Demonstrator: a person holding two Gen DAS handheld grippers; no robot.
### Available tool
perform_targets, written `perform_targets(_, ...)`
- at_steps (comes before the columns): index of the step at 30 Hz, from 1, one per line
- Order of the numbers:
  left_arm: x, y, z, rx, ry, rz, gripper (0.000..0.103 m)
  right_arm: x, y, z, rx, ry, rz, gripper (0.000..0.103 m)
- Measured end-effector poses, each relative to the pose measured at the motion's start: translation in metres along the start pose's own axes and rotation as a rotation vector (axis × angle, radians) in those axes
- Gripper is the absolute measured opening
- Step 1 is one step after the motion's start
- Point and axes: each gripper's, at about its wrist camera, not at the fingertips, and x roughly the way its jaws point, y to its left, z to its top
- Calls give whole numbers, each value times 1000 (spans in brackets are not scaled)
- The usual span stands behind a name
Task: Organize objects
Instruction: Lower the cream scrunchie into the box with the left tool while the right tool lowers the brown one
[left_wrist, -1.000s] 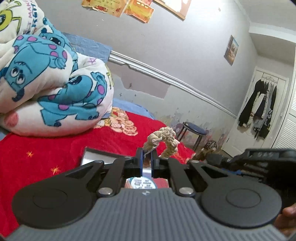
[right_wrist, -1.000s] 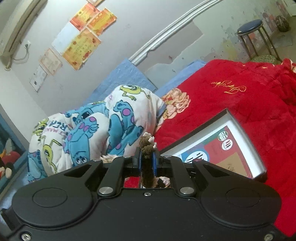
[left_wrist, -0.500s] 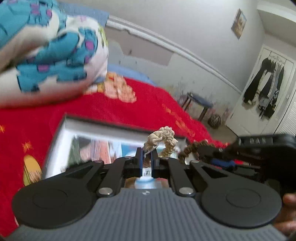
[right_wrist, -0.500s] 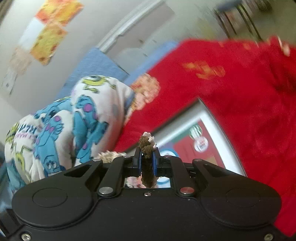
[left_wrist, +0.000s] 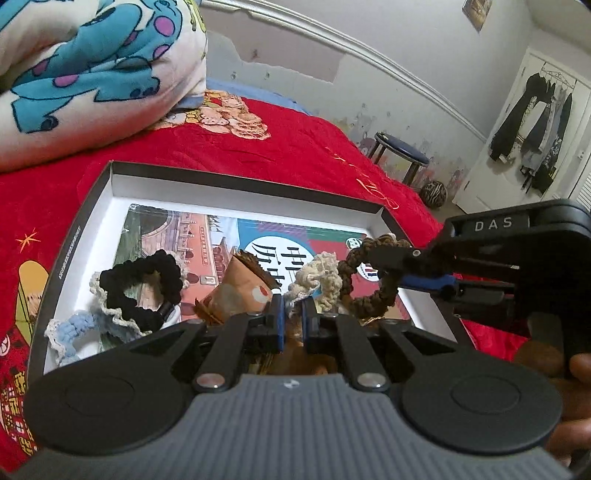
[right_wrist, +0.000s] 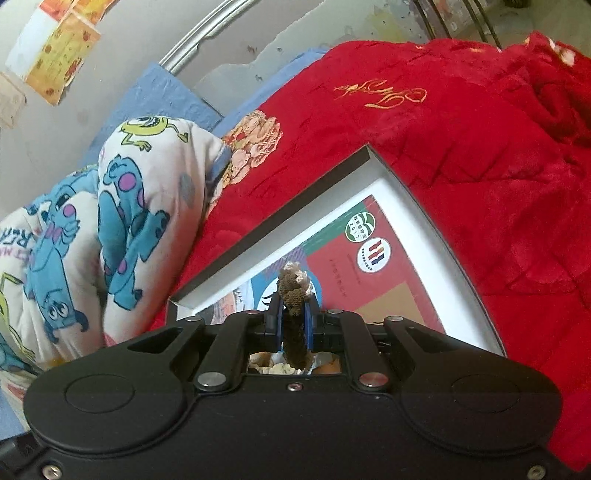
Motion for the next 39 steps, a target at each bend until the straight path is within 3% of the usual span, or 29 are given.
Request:
perform_targets(16, -2, -2, 0, 5, -11, -14, 17, -1, 2, 0, -30, 8, -51, 12)
perform_targets(18, -4, -3, 0, 6, -19, -15, 29, 0, 1, 0, -29, 11, -53, 12)
perform_targets(20, -6, -3, 0, 8, -32, -18, 33, 0, 1, -1, -34, 12, -59, 13)
perform_targets(26, -13, -1, 3, -1, -65, -51, 34, 1, 4, -4, -58, 6, -99, 15)
perform_targets(39, -6, -2, -4, 39, -40, 8, 34, -5, -11, -6, 29, -21, -78, 15)
